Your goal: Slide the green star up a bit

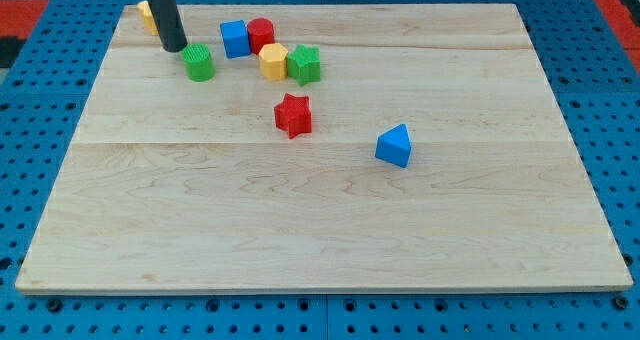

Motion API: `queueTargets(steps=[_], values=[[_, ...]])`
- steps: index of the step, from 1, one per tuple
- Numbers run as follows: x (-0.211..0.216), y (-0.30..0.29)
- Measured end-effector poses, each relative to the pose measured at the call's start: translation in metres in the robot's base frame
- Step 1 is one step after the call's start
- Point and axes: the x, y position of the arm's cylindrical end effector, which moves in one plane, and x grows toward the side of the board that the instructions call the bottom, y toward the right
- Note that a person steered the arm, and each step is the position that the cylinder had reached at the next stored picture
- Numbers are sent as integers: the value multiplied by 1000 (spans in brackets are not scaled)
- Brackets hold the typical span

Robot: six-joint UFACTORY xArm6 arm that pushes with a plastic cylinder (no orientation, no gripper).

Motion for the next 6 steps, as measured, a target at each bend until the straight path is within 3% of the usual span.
queueTargets(steps=[2,4,6], values=[[11,34],[52,68],[64,139]])
